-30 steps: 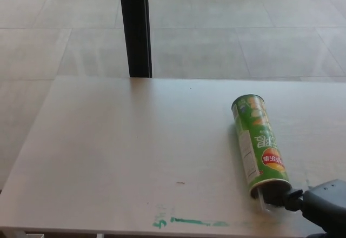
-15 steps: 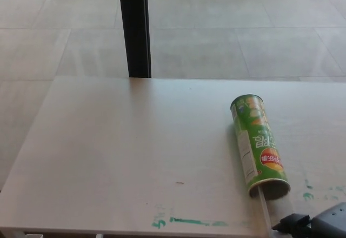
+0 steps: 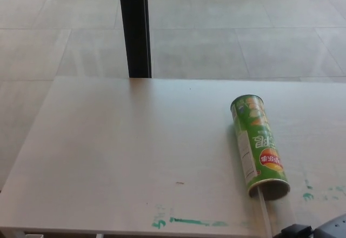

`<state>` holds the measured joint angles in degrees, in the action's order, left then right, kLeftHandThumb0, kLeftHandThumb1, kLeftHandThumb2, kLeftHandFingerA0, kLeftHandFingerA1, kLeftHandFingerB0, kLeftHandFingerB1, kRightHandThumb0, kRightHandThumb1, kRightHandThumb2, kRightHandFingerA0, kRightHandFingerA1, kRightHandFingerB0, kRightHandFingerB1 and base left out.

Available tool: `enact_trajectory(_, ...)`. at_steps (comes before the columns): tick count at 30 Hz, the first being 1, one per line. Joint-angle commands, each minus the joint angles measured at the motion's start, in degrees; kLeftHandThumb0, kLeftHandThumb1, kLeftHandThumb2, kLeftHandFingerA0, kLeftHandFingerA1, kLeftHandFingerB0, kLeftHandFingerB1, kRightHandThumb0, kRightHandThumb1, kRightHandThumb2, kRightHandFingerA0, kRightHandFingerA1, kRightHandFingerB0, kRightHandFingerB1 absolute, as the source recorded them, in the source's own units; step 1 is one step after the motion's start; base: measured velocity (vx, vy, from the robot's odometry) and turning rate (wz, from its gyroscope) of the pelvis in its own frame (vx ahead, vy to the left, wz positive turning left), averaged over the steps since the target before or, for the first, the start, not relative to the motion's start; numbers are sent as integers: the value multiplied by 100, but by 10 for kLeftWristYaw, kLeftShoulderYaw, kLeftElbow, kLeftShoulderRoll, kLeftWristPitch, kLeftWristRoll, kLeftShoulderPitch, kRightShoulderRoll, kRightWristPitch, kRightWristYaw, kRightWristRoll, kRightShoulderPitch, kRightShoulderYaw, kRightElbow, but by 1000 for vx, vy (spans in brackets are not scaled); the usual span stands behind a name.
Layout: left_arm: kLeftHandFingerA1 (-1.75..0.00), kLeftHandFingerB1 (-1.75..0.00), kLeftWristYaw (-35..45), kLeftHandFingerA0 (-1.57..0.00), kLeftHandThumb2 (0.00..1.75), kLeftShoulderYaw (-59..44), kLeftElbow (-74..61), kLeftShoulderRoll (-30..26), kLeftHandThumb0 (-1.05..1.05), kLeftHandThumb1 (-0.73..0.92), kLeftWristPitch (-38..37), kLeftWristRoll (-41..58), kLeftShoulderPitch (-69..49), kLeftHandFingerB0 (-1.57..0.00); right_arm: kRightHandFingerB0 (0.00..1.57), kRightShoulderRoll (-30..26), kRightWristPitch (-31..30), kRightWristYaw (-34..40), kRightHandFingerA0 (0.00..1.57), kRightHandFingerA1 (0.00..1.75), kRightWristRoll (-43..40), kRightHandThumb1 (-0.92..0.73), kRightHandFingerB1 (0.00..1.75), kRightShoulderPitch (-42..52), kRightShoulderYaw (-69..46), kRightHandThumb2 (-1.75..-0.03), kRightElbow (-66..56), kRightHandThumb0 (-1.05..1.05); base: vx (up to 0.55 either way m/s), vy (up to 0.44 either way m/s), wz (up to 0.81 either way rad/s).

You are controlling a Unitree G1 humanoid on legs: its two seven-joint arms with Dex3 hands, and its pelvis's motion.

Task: Use the finger on the right hand of the robot to pull out the chips tray kept inside a container in the middle of the desk

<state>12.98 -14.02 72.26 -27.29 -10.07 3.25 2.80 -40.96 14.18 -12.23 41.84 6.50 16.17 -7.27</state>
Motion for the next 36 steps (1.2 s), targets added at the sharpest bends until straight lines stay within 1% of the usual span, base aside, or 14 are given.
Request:
enact_trajectory(1, -68, -46, -1, -53, 61, -2, 2, -13, -48, 69, -9, -1, -2, -44, 42, -20, -4, -37, 77, 141, -15, -59, 39, 47, -10, -59, -18, -21, 0, 0, 0)
enact_trajectory(7, -68, -47, 1, -53, 61, -1, 0, -14, -49, 69, -8, -2, -3, -44, 42, -31, 12, -26, 78, 138, -19, -59, 39, 86, -28, -59, -37, -22, 0, 0, 0)
enact_trajectory(17, -69, -47, -4, -55, 61, 0, -2, -14, -49, 69, -13, -3, -5, -45, 40, -29, 2, -30, 78, 137, -18, -60, 38, 122, -47, -59, -55, -23, 0, 0, 0)
enact_trajectory(20, -70, -47, -1, -53, 62, 1, 0, -15, -50, 71, -12, -4, -8, -45, 32, -23, 6, -23, 79, 130, -19, -59, 36, 122, -49, -57, -51, -24, 0, 0, 0)
enact_trajectory(21, -67, -47, -1, -53, 61, 2, 1, -16, -50, 71, -12, -5, -7, -45, 20, -22, 0, -26, 82, 124, -17, -59, 33, 119, -49, -58, -55, -24, 0, 0, 0)
enact_trajectory(22, -67, -47, -1, -53, 61, 2, 1, -16, -50, 71, -12, -5, -7, -45, 20, -21, -2, -28, 82, 124, -16, -59, 33, 118, -50, -58, -56, -24, 0, 0, 0)
enact_trajectory(23, -66, -46, 0, -53, 61, 1, 0, -15, -50, 70, -12, -4, -8, -44, 6, -13, -7, -20, 84, 119, -15, -57, 28, 113, -55, -57, -58, -21, 0, 0, 0)
enact_trajectory(24, -67, -47, 1, -52, 61, 0, -1, -15, -50, 70, -12, -2, -8, -44, 4, -7, -9, -12, 88, 109, -15, -46, 14, 109, -59, -73, -59, -22, 0, 0, 0)
enact_trajectory(25, -67, -47, 2, -52, 61, -1, -1, -15, -50, 70, -12, -1, -8, -44, 4, -3, -9, -6, 88, 109, -16, -46, 14, 107, -63, -73, -60, -22, 0, 0, 0)
enact_trajectory(26, -68, -47, 1, -54, 61, -2, -2, -14, -49, 70, -8, 0, -7, -44, 0, 2, -12, -6, 87, 109, -19, -55, 12, 99, -68, -57, -59, -19, 0, 0, 0)
enact_trajectory(27, -69, -47, 6, -53, 61, -9, 1, -13, -48, 69, -3, 8, -6, -44, 0, 8, -23, -12, 87, 107, -27, -46, 1, 95, -77, -71, -67, -22, 0, 0, 0)
enact_trajectory(28, -69, -48, 7, -52, 61, -8, -2, -14, -48, 70, -6, 6, -8, -43, 0, 13, -19, -3, 86, 110, -31, -46, 0, 89, -86, -71, -68, -22, 0, 0, 0)
enact_trajectory(29, -67, -47, -1, -54, 61, -3, -3, -14, -50, 68, -9, -1, -9, -44, 0, 27, -17, 14, 86, 113, -42, -52, 0, 77, -102, -55, -68, -16, 0, 0, 0)
enact_trajectory(36, -70, -48, 5, -53, 61, -1, -4, -16, -51, 69, -16, -2, -16, -45, 0, 43, 4, 19, 87, 120, -83, -50, 0, 61, -160, -55, -78, -14, 0, 0, 0)
